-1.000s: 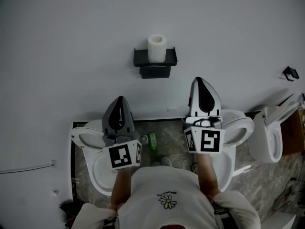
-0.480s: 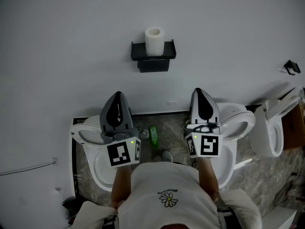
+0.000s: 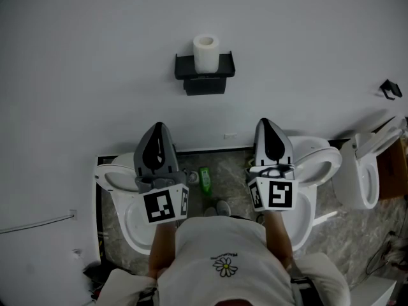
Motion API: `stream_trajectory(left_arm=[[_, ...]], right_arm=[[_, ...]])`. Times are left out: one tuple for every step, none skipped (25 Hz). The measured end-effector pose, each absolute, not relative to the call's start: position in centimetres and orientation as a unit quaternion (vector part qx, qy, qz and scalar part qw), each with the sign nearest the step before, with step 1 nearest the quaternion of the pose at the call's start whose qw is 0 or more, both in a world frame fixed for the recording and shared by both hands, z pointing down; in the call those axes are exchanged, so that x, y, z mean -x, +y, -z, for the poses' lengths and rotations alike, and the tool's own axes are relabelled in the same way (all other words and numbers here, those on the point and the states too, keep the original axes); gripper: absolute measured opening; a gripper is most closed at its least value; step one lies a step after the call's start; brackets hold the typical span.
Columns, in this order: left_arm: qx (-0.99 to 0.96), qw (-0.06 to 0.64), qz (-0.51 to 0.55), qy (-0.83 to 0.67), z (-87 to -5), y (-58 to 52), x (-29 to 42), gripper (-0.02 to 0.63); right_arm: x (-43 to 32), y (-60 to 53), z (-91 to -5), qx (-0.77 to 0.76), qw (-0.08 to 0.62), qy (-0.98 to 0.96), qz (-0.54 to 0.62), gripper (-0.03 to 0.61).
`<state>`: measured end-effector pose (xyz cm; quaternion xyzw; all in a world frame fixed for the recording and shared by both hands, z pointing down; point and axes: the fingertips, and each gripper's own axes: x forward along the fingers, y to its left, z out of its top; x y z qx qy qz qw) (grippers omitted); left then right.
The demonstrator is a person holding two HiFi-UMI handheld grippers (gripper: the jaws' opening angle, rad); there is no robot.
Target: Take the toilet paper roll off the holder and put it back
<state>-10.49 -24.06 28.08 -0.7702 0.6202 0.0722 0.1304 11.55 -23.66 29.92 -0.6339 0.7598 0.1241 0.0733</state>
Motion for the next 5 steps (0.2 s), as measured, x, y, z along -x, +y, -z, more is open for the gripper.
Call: stream_trajectory(left_arm=[[0.77,0.13,-0.072,0.621,-28.08,-24.06,10.5,0.018],[0.77,0.13,-0.072,0.621,-28.08,-24.06,10.52,0.017],[0.769,0.13,-0.072,0.621,-28.08,-24.05,10.52,0.017],[0.769,0.13,-0.073,0.622,-28.08,-24.04,10.53,0.018],[0.769,0.13,-0.073,0.622,-28.08,-24.03,10.53,0.017]], right_arm=[[-11.52,-23.67,-29.95,0.634,0.073,0.76,-0.123,0.009],[-11.51,-23.67,-29.97,0.633,0.073,0.761,-0.123,0.009],[-11.5,-23.66,-29.98,0.633,0.073,0.761,-0.123,0.01],[-11.49,-23.65,-30.0,0.632,0.073,0.761,-0.122,0.009],[-11.48,-23.64,-30.01,0.632,0.073,0.762,-0.122,0.01]])
